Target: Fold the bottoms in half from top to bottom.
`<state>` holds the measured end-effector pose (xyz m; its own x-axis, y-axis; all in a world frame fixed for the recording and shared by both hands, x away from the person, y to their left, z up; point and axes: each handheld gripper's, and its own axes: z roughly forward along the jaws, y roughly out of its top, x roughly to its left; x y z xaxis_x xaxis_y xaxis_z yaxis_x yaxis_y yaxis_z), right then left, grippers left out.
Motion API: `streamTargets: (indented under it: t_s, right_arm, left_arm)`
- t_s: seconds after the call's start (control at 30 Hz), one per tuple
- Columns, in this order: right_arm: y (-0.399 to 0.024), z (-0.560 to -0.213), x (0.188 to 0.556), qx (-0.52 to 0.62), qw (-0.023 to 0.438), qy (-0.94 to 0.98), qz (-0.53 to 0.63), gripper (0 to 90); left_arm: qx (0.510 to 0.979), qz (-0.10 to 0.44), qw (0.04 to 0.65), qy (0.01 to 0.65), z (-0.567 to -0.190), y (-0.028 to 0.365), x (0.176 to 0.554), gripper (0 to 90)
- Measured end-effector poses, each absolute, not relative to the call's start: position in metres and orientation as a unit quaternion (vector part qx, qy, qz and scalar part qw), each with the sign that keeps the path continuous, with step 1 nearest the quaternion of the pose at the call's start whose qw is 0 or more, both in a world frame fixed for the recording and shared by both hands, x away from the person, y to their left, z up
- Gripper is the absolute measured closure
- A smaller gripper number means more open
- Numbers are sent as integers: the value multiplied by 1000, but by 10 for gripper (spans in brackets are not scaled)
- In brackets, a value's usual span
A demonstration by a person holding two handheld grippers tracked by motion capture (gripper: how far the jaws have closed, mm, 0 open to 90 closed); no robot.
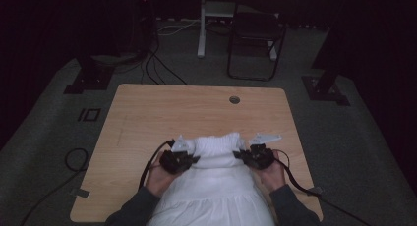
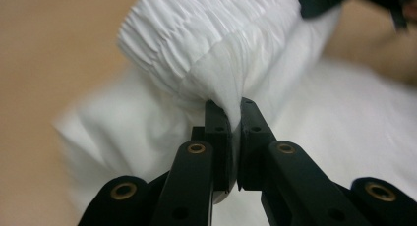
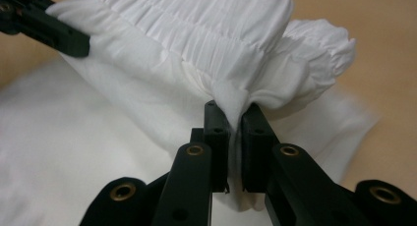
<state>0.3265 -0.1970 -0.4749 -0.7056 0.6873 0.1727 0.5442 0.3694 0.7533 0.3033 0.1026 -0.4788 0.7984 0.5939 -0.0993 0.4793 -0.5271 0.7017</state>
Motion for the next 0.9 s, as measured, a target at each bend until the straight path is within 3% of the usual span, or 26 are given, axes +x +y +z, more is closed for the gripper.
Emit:
streamTargets:
  t_s: [0.17, 0.47, 0.6, 0.73, 0.9]
  right_arm:
    - [-191, -509, 306, 370, 49, 846, 381, 829]
    - [-165, -521, 313, 358, 46, 863, 354, 815]
    - [-154, -527, 331, 361, 74, 867, 335, 825]
    - [-152, -527, 363, 359, 144, 869, 309, 834]
    - [-157, -527, 407, 392, 127, 854, 318, 834]
  left_arm:
    - [902, 86, 295, 302, -519, 96, 293, 852]
    - [899, 141, 272, 312, -522, 104, 342, 856]
    - [897, 154, 264, 320, -521, 102, 363, 858]
    - [893, 145, 271, 330, -521, 96, 370, 856]
    - [891, 159, 272, 326, -523, 95, 382, 855]
